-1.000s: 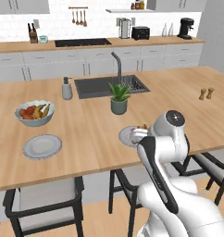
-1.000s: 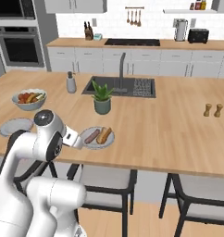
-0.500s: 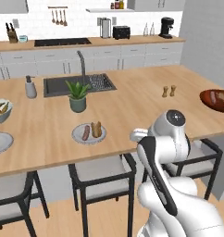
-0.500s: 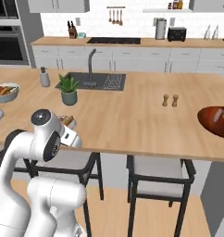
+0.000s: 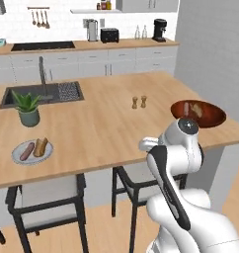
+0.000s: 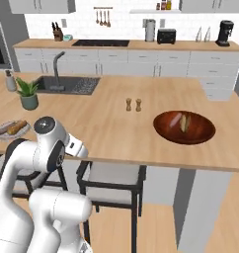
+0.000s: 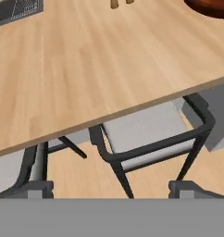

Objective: Place one bun and one sausage from the bowl on each plate.

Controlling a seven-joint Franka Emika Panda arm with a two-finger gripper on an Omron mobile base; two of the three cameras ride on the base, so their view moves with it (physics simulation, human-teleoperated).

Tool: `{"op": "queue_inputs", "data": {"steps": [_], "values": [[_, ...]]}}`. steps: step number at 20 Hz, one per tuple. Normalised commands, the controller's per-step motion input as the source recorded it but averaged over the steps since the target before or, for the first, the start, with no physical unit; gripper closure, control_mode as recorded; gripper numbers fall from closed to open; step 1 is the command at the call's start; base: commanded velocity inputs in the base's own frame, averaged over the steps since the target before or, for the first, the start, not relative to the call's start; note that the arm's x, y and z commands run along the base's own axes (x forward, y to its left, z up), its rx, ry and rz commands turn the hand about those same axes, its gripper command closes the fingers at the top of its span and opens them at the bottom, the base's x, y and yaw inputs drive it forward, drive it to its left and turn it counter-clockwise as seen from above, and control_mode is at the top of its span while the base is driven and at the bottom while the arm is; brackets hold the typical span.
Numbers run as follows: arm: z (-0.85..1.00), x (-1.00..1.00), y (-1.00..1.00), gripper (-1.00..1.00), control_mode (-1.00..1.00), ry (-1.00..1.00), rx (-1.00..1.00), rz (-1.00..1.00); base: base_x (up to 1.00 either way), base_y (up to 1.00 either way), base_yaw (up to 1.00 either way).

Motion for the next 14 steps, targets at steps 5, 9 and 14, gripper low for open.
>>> {"op": "queue_inputs", "data": {"steps": [5, 9, 14], "values": [[0.00, 0.00, 0.00, -1.00, 1.00, 0.00, 0.00, 0.00, 0.00, -1.00, 0.00], [0.00, 0.00, 0.00, -1.00, 1.00, 0.00, 0.00, 0.00, 0.16, -1.00, 0.00], [0.00, 0.00, 0.00, -1.00, 1.00, 0.00, 0.00, 0.00, 0.65, -0.95, 0.01]]}}
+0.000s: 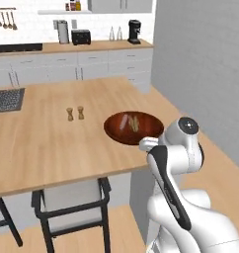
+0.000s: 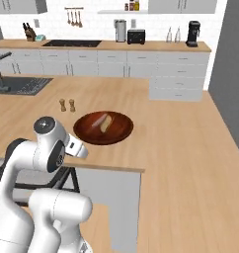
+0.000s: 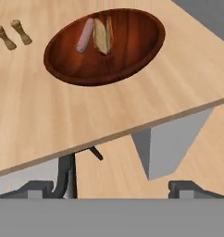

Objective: Place one bun and one sausage from the bowl on each plate.

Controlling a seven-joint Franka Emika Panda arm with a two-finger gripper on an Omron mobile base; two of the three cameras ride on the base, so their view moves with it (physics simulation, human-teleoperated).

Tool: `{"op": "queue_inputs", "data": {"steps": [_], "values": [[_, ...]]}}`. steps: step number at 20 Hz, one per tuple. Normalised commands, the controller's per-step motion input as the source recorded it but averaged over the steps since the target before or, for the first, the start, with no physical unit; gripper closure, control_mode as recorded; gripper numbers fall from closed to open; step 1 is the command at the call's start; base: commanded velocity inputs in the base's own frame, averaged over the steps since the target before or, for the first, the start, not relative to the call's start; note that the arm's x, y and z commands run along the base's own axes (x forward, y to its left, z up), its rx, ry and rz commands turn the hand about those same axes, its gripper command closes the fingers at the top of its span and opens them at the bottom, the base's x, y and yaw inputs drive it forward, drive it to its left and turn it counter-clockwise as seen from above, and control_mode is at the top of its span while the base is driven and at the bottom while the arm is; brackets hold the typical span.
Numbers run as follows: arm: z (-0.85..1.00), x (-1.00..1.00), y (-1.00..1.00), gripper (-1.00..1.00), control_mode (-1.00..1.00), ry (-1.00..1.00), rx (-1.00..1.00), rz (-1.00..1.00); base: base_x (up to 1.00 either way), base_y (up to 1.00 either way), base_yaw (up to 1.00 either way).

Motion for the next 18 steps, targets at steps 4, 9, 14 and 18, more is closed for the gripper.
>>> {"op": "queue_inputs", "data": {"steps": [4, 9, 14, 18], "values": [[0.00, 0.00, 0.00, -1.00, 1.00, 0.00, 0.00, 0.00, 0.62, -0.59, 0.00], [0.00, 0.00, 0.00, -1.00, 1.00, 0.00, 0.00, 0.00, 0.45, 0.61, 0.00], [0.00, 0.00, 0.00, -1.00, 1.00, 0.00, 0.00, 0.00, 0.45, 0.75, 0.00], [0.00, 0.00, 0.00, -1.00, 1.00, 0.00, 0.00, 0.00, 0.74, 0.37, 0.16]]}}
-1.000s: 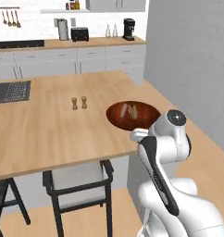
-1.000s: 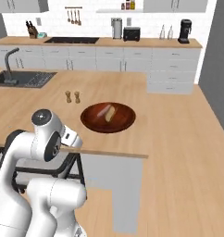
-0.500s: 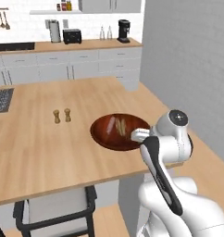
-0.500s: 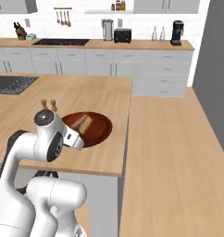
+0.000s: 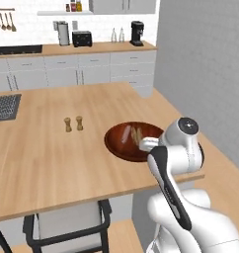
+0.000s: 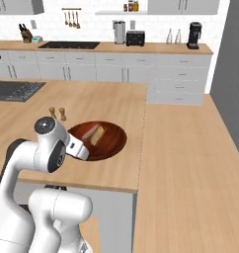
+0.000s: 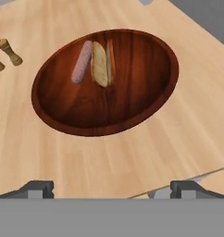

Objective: Place one bun and one sausage from the bowl on each plate.

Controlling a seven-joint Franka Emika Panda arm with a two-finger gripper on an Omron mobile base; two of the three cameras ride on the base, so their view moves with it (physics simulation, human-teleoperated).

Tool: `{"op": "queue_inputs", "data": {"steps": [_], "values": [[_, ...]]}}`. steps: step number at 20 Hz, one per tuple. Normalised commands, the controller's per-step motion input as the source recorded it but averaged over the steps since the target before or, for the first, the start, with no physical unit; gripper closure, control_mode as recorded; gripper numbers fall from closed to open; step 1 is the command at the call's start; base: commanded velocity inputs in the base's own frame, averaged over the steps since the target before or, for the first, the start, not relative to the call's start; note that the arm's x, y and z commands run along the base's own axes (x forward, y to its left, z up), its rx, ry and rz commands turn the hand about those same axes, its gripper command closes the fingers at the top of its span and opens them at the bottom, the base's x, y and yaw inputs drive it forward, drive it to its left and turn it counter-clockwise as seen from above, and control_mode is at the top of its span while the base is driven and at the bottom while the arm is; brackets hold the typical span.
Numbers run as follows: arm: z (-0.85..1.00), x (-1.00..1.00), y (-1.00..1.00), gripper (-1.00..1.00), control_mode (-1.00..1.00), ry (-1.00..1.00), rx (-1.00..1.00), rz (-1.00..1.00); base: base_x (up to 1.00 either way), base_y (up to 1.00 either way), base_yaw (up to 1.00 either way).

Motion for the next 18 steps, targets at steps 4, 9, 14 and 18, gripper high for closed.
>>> {"op": "queue_inputs", "data": {"steps": [4, 9, 14, 18], "values": [[0.00, 0.09, 0.00, -1.00, -1.00, 0.02, 0.00, 0.00, 0.28, 0.11, 0.10], [0.23, 0.94, 0.28, -1.00, -1.00, 0.24, -0.13, 0.07, 0.00, 0.00, 0.00], [0.66, 1.00, 0.16, -1.00, -1.00, 0.43, -0.21, 0.02, 0.00, 0.00, 0.00], [-0.03, 1.00, -0.73, -1.00, -1.00, 0.19, 0.01, -0.06, 0.00, 0.00, 0.00]]}}
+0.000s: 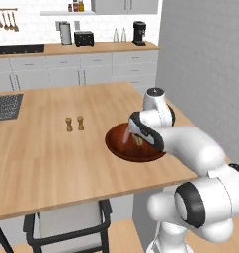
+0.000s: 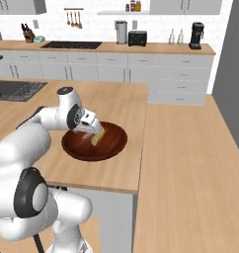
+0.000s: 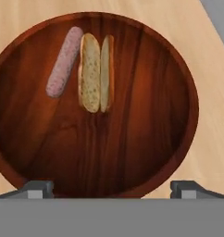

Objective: Place one bun and one sausage from the bowl on each plate.

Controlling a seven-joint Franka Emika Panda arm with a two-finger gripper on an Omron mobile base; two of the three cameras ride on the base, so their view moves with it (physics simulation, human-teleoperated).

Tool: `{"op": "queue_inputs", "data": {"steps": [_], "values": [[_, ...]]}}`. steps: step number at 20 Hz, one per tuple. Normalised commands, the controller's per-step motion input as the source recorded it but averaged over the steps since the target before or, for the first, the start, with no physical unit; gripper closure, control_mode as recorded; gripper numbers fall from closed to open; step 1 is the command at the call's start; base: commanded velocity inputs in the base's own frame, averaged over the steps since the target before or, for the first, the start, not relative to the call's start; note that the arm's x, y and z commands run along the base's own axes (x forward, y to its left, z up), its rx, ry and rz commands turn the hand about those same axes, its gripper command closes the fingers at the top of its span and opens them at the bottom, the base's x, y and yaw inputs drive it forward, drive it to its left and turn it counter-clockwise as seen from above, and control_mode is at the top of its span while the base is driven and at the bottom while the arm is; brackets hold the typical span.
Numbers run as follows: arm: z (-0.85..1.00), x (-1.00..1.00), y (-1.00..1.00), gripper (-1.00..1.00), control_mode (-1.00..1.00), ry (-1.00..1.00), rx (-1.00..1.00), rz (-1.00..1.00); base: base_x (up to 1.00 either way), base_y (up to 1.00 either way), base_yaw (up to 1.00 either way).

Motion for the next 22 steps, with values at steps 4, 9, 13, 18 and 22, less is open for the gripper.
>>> {"op": "queue_inputs", "data": {"steps": [4, 9, 13, 18, 22], "values": [[-0.29, 1.00, -0.39, -1.00, -1.00, 0.00, 0.01, -0.05, 0.00, 0.00, 0.00], [-0.54, 0.80, 0.32, -1.00, -1.00, 0.01, 0.00, 0.00, 0.00, 0.00, 0.00], [-0.57, 0.24, 0.22, -1.00, -1.00, 0.00, 0.00, 0.00, 0.00, 0.00, 0.00], [-0.46, 0.06, -0.07, -1.00, -1.00, 0.00, 0.00, 0.00, 0.00, 0.00, 0.00], [-0.62, 0.00, -0.09, -1.00, -1.00, 0.01, 0.00, 0.00, 0.00, 0.00, 0.00]]}}
